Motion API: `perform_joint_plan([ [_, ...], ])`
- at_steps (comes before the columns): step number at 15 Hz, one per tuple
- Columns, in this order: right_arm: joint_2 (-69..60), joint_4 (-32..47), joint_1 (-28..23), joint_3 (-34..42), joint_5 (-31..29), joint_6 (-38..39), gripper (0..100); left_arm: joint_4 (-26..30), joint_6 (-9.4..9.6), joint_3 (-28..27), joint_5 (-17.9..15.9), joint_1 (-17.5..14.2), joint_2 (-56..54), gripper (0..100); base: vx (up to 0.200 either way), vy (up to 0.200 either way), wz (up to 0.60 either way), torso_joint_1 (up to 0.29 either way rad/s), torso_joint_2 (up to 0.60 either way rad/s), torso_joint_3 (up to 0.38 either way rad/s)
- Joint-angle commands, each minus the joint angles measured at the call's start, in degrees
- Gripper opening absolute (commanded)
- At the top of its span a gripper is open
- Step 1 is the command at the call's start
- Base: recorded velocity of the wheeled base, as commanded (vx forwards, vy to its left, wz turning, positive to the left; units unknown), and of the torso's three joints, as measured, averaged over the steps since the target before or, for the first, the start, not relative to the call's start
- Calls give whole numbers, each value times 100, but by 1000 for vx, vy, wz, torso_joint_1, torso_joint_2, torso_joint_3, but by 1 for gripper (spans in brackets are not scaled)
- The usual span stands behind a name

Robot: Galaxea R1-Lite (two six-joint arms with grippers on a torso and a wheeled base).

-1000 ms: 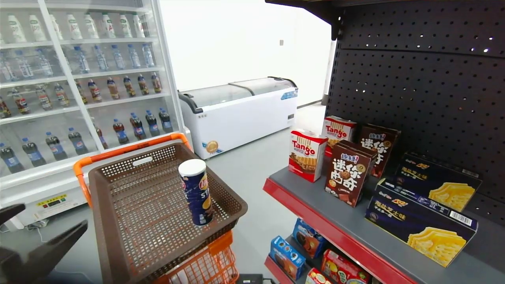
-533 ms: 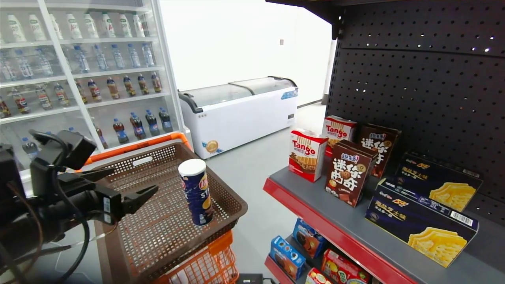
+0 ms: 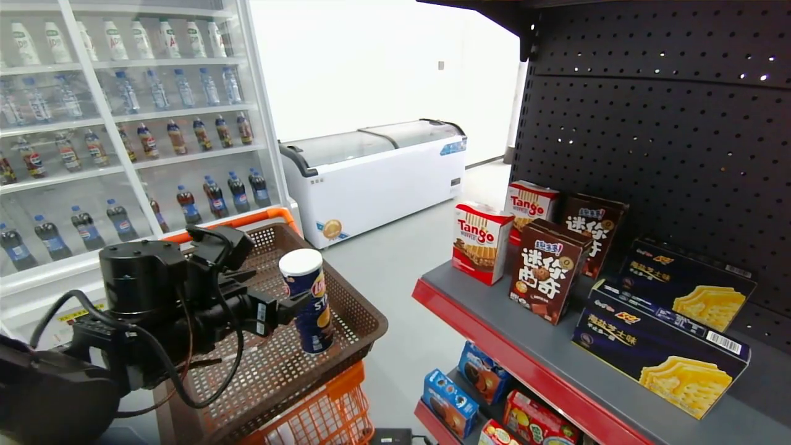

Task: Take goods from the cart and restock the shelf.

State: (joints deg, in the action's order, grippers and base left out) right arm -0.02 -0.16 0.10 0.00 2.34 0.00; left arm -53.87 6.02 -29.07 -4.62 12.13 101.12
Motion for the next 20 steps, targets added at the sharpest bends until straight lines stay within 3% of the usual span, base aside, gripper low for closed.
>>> perform_joint_plan([
  [1,2,-2,-1,0,-6,0,100,-308,-13,-72,146,141,901,100,0,0,0,0,0,0],
  [3,2,-2,-1,0,3,0,100,-572,-13,-230,269,255,1287,100,0,0,0,0,0,0],
  [10,2,-2,-1,0,-6,0,100,-1416,-5,-802,304,202,2333,100,0,0,0,0,0,0],
  [20,2,-2,-1,0,-6,0,100,-1671,4,-1346,304,184,3010,100,0,0,0,0,0,0],
])
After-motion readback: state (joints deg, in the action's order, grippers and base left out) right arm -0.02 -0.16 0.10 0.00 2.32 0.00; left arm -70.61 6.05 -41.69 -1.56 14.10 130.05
